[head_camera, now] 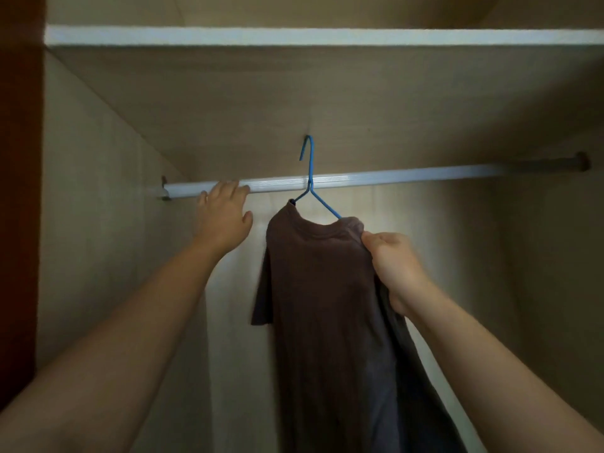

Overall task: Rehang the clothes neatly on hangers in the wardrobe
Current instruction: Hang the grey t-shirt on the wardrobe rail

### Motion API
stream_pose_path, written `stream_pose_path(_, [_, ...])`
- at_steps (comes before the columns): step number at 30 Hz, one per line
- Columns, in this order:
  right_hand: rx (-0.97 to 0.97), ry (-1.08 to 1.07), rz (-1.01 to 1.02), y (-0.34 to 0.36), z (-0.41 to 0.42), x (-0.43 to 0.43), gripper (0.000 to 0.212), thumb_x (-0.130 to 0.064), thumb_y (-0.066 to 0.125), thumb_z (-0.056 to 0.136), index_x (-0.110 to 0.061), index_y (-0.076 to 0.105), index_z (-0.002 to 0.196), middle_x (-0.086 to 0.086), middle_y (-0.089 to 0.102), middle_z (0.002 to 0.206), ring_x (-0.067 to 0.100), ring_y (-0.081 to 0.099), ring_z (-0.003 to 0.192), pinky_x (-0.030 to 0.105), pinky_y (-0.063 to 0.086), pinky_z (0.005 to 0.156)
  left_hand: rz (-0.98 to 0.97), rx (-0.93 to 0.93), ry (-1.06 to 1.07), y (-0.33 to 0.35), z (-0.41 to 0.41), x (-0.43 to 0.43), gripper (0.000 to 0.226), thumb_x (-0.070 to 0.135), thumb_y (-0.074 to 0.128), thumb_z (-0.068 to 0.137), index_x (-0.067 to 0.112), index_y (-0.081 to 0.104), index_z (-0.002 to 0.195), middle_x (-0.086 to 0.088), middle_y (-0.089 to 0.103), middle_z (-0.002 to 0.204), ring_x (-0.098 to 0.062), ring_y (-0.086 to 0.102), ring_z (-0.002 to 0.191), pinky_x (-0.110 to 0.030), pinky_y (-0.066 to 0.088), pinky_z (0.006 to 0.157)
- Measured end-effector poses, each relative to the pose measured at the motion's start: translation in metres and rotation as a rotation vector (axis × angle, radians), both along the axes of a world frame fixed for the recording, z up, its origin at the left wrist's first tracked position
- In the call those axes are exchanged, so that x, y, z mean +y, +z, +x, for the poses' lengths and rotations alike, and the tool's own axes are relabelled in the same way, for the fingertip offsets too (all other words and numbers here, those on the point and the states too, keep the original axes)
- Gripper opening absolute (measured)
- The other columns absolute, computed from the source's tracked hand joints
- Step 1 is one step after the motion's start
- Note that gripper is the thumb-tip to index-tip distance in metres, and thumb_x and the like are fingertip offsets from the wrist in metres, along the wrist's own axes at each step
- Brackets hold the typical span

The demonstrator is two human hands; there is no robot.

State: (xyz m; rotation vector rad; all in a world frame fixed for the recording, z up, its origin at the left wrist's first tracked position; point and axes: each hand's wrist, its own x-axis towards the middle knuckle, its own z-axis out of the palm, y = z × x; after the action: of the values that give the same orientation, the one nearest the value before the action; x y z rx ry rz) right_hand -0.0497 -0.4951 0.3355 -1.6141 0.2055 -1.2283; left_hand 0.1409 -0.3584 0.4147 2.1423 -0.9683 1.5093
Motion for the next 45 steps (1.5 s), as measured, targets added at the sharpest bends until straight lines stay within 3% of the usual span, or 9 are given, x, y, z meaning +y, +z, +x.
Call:
stream_pose_path(7, [0.112,0.067,-0.034,0.001,0.028,0.003,0.031,-0.024,0.041,0.094,-0.008,0.048,0.068,0.01,0.044,0.065,0.021,0.041,0.062,0.029,0.031,0.056,0.137,0.181,0.205,0.01,0.032,-0.002,0.06,0.035,0.038,0.094,0.017,0.014,0.146,-0.003,0.007,0.157,-0.024,0.008,0.143,-0.051,0.015,0.112])
stream_pose_path(12, [0.185,0.105,-0.09,-0.01,0.046,0.022,0.042,-0.022,0.04,0.094,-0.012,0.039,0.053,0.003,0.04,0.055,0.015,0.039,0.052,0.027,0.03,0.051,0.12,0.213,0.193,0.002,0.033,0.001,0.06,0.033,0.04,0.094,0.016,0.015,0.146,0.0,0.001,0.157,-0.023,0.009,0.143,-0.05,0.013,0.113])
stream_pose_path(18, [0.193,0.163,-0.07,-0.023,0.051,0.043,0.041,-0.023,0.039,0.095,-0.013,0.037,0.055,0.002,0.038,0.057,0.014,0.036,0.051,0.026,0.028,0.05,-0.224,0.277,-0.114,-0.041,0.004,0.007,0.052,0.023,0.043,0.093,0.014,0.029,0.142,-0.007,0.025,0.153,-0.026,0.021,0.14,-0.044,0.018,0.113])
stream_pose_path(25, [0.158,0.118,-0.187,-0.047,0.039,0.061,0.022,-0.018,0.049,0.089,-0.016,0.045,0.068,-0.001,0.047,0.065,0.012,0.044,0.058,0.025,0.034,0.053,-0.42,0.346,-0.393,-0.128,-0.044,0.029,0.044,0.02,0.047,0.092,0.014,0.042,0.136,-0.004,0.042,0.143,-0.019,0.036,0.133,-0.033,0.026,0.11])
stream_pose_path(29, [0.119,0.085,-0.19,-0.077,0.027,0.065,0.004,-0.021,0.054,0.088,-0.02,0.052,0.085,-0.007,0.057,0.077,0.005,0.054,0.07,0.016,0.043,0.058,-0.421,0.415,-0.549,-0.177,-0.078,0.04,0.04,0.018,0.05,0.091,0.016,0.048,0.131,0.001,0.05,0.134,-0.014,0.044,0.125,-0.031,0.036,0.106])
stream_pose_path(34, [0.172,0.024,-0.171,-0.127,0.004,0.066,0.008,-0.019,0.056,0.088,-0.022,0.052,0.094,-0.008,0.058,0.084,0.002,0.055,0.077,0.01,0.045,0.06,-0.331,0.542,-0.694,-0.234,-0.104,0.041,0.038,0.028,0.049,0.089,0.027,0.049,0.126,0.017,0.049,0.12,0.0,0.047,0.116,-0.007,0.036,0.095])
stream_pose_path(39, [0.25,-0.071,-0.125,-0.177,-0.031,0.069,0.016,-0.018,0.061,0.084,-0.029,0.05,0.084,-0.014,0.056,0.079,0.002,0.055,0.074,0.007,0.044,0.056,-0.243,0.735,-0.853,-0.287,-0.122,0.041,0.036,0.03,0.051,0.086,0.037,0.044,0.121,0.017,0.052,0.118,0.003,0.05,0.112,-0.011,0.04,0.094])
stream_pose_path(42, [0.318,-0.106,-0.078,-0.204,-0.052,0.074,0.014,-0.016,0.062,0.084,-0.026,0.053,0.087,-0.005,0.062,0.085,0.01,0.06,0.08,0.017,0.051,0.065,-0.206,0.813,-0.903,-0.316,-0.128,0.044,0.039,0.035,0.048,0.082,0.04,0.044,0.12,0.017,0.053,0.118,0.004,0.05,0.112,-0.013,0.04,0.094])
stream_pose_path(45, [0.393,-0.204,-0.023,-0.231,-0.069,0.079,0.014,-0.012,0.064,0.082,-0.01,0.058,0.094,0.01,0.065,0.092,0.021,0.06,0.084,0.04,0.049,0.078,-0.195,0.862,-0.962,-0.341,-0.133,0.046,0.038,0.046,0.044,0.081,0.046,0.041,0.119,0.028,0.049,0.116,0.008,0.048,0.112,-0.006,0.038,0.093])
